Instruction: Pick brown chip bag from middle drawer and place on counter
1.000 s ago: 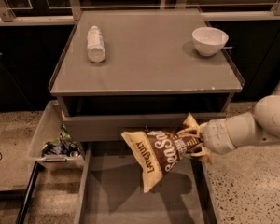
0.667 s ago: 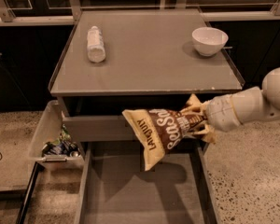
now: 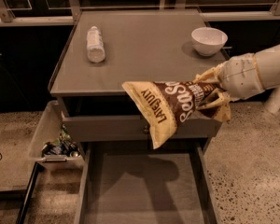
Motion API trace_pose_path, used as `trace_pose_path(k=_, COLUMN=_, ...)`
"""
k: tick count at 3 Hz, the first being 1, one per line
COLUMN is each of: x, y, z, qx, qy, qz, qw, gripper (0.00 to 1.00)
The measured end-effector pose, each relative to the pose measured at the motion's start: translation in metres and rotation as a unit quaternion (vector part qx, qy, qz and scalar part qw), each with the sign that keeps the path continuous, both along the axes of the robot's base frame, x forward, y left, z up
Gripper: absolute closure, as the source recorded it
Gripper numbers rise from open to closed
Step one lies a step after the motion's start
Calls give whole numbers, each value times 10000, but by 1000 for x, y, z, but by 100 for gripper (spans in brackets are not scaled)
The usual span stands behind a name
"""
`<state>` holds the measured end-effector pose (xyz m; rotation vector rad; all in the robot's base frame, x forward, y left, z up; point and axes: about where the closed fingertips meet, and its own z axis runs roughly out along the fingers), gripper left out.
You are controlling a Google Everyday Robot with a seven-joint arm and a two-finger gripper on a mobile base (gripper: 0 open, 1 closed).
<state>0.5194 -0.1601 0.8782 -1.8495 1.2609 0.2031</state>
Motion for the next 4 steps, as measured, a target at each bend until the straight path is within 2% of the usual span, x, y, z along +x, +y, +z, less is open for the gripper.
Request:
trace_pose_path(k=1, x=-9, y=-7, z=17, qx=418, qy=-166, qz=-182, qw=9988, gripper=100)
trace_pose_path(k=2, x=-14, y=-4, z=18, qx=403, qy=-168, qz=-197, qw=9989, gripper=100)
trace_pose_path(k=3, x=1, y=3, z=36, qx=390, qy=-432, qz=-256, qw=9980, gripper=100)
trace_pose_path(k=4, x=32, y=12, z=67, qx=339, qy=-657, qz=-389, qw=9965, gripper=100)
